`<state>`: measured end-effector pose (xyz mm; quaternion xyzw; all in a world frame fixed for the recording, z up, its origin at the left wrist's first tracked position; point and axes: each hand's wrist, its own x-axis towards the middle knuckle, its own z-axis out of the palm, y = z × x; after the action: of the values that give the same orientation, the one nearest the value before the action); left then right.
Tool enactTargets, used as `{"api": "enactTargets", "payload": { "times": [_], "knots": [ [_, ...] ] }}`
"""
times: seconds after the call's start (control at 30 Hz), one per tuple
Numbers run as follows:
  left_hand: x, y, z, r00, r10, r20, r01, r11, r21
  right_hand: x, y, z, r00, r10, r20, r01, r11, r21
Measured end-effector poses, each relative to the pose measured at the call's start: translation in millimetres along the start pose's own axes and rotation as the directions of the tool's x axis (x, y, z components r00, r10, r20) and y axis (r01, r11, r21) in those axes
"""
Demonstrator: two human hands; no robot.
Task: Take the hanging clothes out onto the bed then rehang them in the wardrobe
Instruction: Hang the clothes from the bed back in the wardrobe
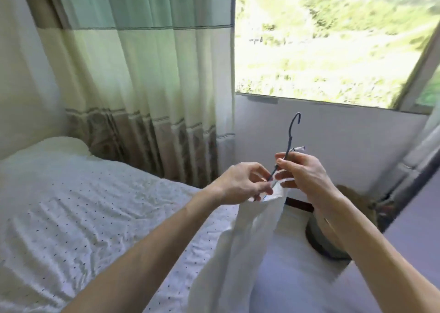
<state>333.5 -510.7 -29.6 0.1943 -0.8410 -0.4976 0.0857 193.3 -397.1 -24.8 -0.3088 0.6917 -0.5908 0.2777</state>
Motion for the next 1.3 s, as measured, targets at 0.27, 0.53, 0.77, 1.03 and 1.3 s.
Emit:
{"api": "enactTargets", "payload": {
  "times": [0.27,0.53,0.77,1.03,1.3],
  "knots": [
    [89,40,2,0.963,0.171,0.206,-0.227,0.931,0.286,7,23,-77,0.989,0.069,-0.129,-0.081,0.993,-0.090],
    [165,107,43,0.751,0.567,0.337,-0.660,0.654,0.370,-23,21,-133,0.943,0.111,-0.312,-0.188,0.955,-0.228],
    [174,155,131,0.441,0.704,0.556,-0.888,0.430,0.160,-105,37,-171,0.796,0.159,-0.584,-0.335,0.919,-0.207],
    [133,174,257,0.191,0.576,0.795,-0.858,0.492,-0.150,-239,96,-169,0.450,0.167,-0.877,-0.687,0.693,-0.220],
    [90,200,337,0.036,0.560,0.828,-0.813,0.498,-0.301,-369,117,-128,0.237,0.391,-0.889,-0.895,0.444,-0.043]
  ]
}}
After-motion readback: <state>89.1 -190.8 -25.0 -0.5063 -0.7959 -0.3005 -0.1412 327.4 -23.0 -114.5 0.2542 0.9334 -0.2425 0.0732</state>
